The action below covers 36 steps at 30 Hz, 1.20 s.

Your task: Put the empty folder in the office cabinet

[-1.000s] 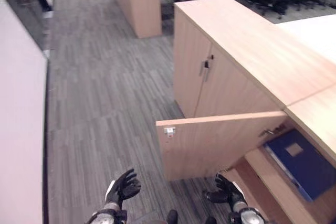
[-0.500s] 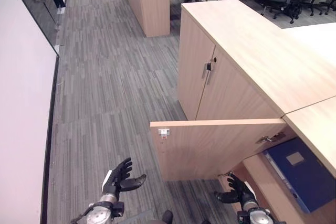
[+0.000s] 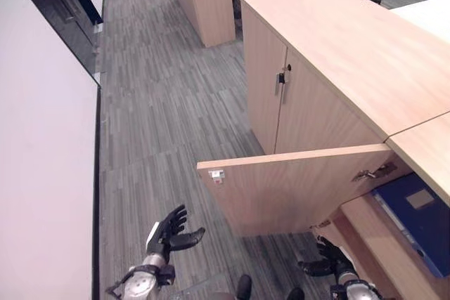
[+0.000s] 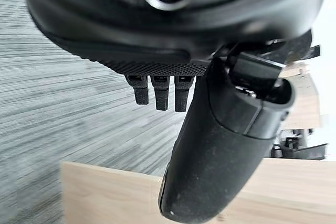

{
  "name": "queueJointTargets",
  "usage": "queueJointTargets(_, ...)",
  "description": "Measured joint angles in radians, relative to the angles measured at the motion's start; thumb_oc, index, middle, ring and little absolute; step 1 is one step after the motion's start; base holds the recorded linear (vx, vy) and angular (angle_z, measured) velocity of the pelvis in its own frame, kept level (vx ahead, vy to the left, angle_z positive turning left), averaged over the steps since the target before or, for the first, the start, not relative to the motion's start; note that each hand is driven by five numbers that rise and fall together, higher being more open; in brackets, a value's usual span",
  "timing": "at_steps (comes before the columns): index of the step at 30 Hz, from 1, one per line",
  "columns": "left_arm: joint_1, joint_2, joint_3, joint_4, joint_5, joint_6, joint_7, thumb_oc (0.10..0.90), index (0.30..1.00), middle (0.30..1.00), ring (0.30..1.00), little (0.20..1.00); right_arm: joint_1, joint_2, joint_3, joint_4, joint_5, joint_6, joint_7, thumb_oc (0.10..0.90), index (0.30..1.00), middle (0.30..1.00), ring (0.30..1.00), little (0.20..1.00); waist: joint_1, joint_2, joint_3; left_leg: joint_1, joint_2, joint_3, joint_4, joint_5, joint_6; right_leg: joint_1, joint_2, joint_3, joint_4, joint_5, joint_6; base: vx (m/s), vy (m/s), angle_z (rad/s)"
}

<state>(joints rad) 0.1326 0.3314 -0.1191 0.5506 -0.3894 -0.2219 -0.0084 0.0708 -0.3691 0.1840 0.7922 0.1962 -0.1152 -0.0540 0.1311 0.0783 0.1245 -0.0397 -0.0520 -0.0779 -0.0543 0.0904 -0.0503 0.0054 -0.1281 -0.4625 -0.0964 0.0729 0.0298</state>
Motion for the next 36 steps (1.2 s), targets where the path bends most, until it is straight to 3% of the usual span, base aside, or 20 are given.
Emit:
queueJointTargets(1,-0.001,0.001,0.002,-0.001,0.0,-0.001,-0.002,0.8,0.9,0.9,0.9,0.9,-0.003,-0.011,-0.001,-0.001,0.0,0.001,0.0,0.8,0.9,0.9,0.9,0.9,-0.007,-0.016,0.008,-0.006,-0.005,-0.003,0.024,-0.023,-0.023,-0.008,-0.016,0.012,0.0,0.011,-0.026,-0.12,0.108,-0.34)
queueJointTargets(2,-0.001,0.002,0.002,-0.001,0.0,-0.001,-0.003,0.8,0.9,0.9,0.9,0.9,-0.011,-0.014,-0.005,-0.002,0.0,0.001,-0.001,0.8,0.9,0.9,0.9,0.9,-0.017,-0.024,0.009,-0.01,-0.001,0.002,0.062,-0.058,-0.019,-0.011,-0.027,0.02,0.0,0.016,-0.033,-0.13,0.169,-0.3)
queueJointTargets(4,-0.003,0.001,-0.003,-0.005,0.0,-0.003,-0.007,0.8,0.9,0.9,0.9,0.9,-0.007,-0.02,-0.021,-0.009,0.002,-0.004,-0.002,0.8,0.9,0.9,0.9,0.9,-0.053,-0.032,0.008,0.01,0.057,0.024,0.112,-0.09,-0.044,-0.009,-0.049,0.03,0.011,0.025,-0.019,-0.08,0.141,-0.13)
queueJointTargets(5,-0.006,0.0,-0.006,-0.005,0.0,-0.003,-0.008,0.8,0.9,0.9,0.9,0.9,-0.003,-0.022,-0.033,-0.008,0.003,-0.003,-0.001,0.8,0.9,0.9,0.9,0.9,-0.072,-0.023,0.007,0.029,0.09,0.031,0.117,-0.101,-0.057,-0.009,-0.052,0.032,0.012,0.036,-0.009,-0.09,0.168,-0.13)
queueJointTargets(6,-0.009,-0.004,-0.007,-0.006,0.001,-0.004,-0.011,0.8,0.9,0.9,0.9,0.9,-0.006,-0.033,-0.048,-0.007,0.005,-0.004,-0.004,0.8,0.9,0.9,0.9,0.9,-0.093,0.013,-0.002,0.074,0.113,0.011,0.053,-0.1,-0.065,-0.01,-0.041,0.04,0.011,0.048,0.025,-0.09,0.174,-0.11)
queueJointTargets(8,-0.039,-0.002,-0.005,-0.004,0.002,-0.003,-0.009,0.8,0.9,0.9,0.9,0.9,0.01,-0.021,-0.073,-0.004,0.014,0.008,-0.007,0.8,0.9,0.9,0.9,0.9,-0.132,0.011,-0.001,0.105,0.094,0.021,-0.01,-0.101,-0.037,-0.009,-0.066,0.043,0.01,0.071,0.048,-0.09,0.156,0.01)
queueJointTargets(11,-0.075,0.002,-0.005,-0.008,0.003,-0.003,-0.007,0.8,0.9,0.9,0.9,0.9,0.029,0.014,-0.08,-0.002,0.028,0.014,-0.008,0.8,0.9,0.9,0.9,0.9,-0.132,-0.011,-0.002,0.13,0.053,0.027,-0.026,-0.093,-0.003,-0.002,-0.107,0.058,0.009,0.089,0.07,-0.16,0.27,-0.05)
queueJointTargets(17,-0.053,0.008,-0.005,-0.014,0.009,-0.003,-0.01,0.8,0.9,0.9,0.9,0.9,0.037,0.071,-0.079,-0.003,0.044,0.018,0.008,0.8,0.9,0.9,0.9,0.9,-0.132,-0.007,-0.004,0.16,0.027,0.071,-0.026,-0.096,0.025,0.004,-0.128,0.1,0.01,0.112,0.087,-0.15,0.19,-0.2)
queueJointTargets(20,-0.04,0.009,-0.006,-0.014,0.014,-0.001,-0.029,0.8,0.9,0.9,0.9,0.9,0.039,0.09,-0.082,-0.005,0.046,0.02,0.009,0.8,0.9,0.9,0.9,0.9,-0.135,-0.025,-0.001,0.165,0.021,0.08,-0.031,-0.091,0.035,-0.002,-0.135,0.114,0.019,0.119,0.087,-0.18,0.104,-0.09)
queueJointTargets(24,-0.04,0.037,-0.015,-0.013,0.053,0.004,-0.026,0.8,0.9,0.9,0.9,0.9,0.032,0.106,-0.08,-0.007,0.063,0.025,0.009,0.8,0.9,0.9,0.9,0.9,-0.155,-0.078,-0.001,0.155,0.001,0.106,-0.026,-0.075,0.059,-0.038,-0.148,0.158,0.06,0.107,0.105,-0.2,0.063,-0.14)
queueJointTargets(25,-0.044,0.043,-0.015,-0.013,0.052,0.005,-0.025,0.8,0.9,0.9,0.9,0.9,0.029,0.11,-0.078,-0.006,0.064,0.024,0.007,0.8,0.9,0.9,0.9,0.9,-0.15,-0.081,-0.001,0.15,0.013,0.116,-0.028,-0.07,0.072,-0.039,-0.143,0.16,0.053,0.09,0.119,-0.13,0.007,-0.21)
queueJointTargets(27,-0.048,0.043,-0.014,-0.015,0.052,0.004,-0.025,0.8,0.9,0.9,0.9,0.9,0.021,0.113,-0.078,-0.002,0.084,0.026,0.008,0.8,0.9,0.9,0.9,0.9,-0.134,-0.05,0.004,0.14,0.068,0.126,-0.031,-0.076,0.073,-0.078,-0.109,0.149,0.169,0.035,0.117,-0.08,-0.035,-0.28)
queueJointTargets(28,-0.047,0.046,-0.014,-0.015,0.052,0.004,-0.025,0.8,0.9,0.9,0.9,0.9,0.024,0.116,-0.077,-0.002,0.084,0.026,0.011,0.8,0.9,0.9,0.9,0.9,-0.129,-0.048,0.001,0.136,0.079,0.131,-0.03,-0.074,0.072,-0.078,-0.093,0.142,0.206,0.019,0.12,-0.05,-0.06,-0.29)
queueJointTargets(29,-0.045,0.049,-0.008,-0.016,0.05,0.004,-0.022,0.8,0.9,0.9,0.9,0.9,0.027,0.126,-0.074,-0.002,0.085,0.025,0.013,0.8,0.9,0.9,0.9,0.9,-0.108,-0.046,-0.007,0.129,0.107,0.148,-0.026,-0.068,0.06,-0.071,-0.071,0.126,0.307,-0.094,0.105,0.01,-0.111,-0.31)
queueJointTargets(30,-0.041,0.053,-0.003,-0.017,0.049,0.003,-0.021,0.8,0.9,0.9,0.9,0.9,0.026,0.133,-0.073,-0.002,0.085,0.025,0.013,0.8,0.9,0.9,0.9,0.9,-0.091,-0.066,-0.016,0.126,0.102,0.153,-0.026,-0.055,0.039,-0.054,-0.059,0.13,0.27,-0.109,0.093,0.04,-0.13,-0.32)
queueJointTargets(31,-0.035,0.047,-0.004,-0.009,0.049,0.01,-0.019,0.8,0.9,0.9,0.9,0.9,0.006,0.127,-0.071,0.0,0.088,0.024,0.012,0.8,0.9,0.9,0.9,0.9,-0.099,-0.05,-0.012,0.121,0.121,0.156,-0.026,-0.047,0.027,-0.024,-0.029,0.14,0.19,-0.074,0.047,0.06,-0.132,-0.26)
queueJointTargets(32,-0.023,0.044,-0.005,-0.01,0.05,0.011,-0.025,0.8,0.9,0.9,0.9,0.9,0.003,0.123,-0.073,-0.002,0.093,0.023,0.01,0.8,0.9,0.9,0.9,0.9,-0.1,-0.041,-0.015,0.123,0.123,0.157,-0.026,-0.047,0.026,-0.003,-0.013,0.143,0.145,-0.052,0.037,0.03,-0.064,-0.17)
queueJointTargets(36,-0.018,0.032,-0.005,-0.026,0.049,0.012,-0.026,0.8,0.9,0.9,0.9,0.9,0.007,0.107,-0.066,-0.002,0.101,0.022,0.01,0.8,0.9,0.9,0.9,0.9,-0.1,-0.015,-0.024,0.14,0.14,0.161,-0.026,-0.046,0.01,0.073,0.028,0.143,0.004,0.009,0.036,0.04,-0.076,-0.08)
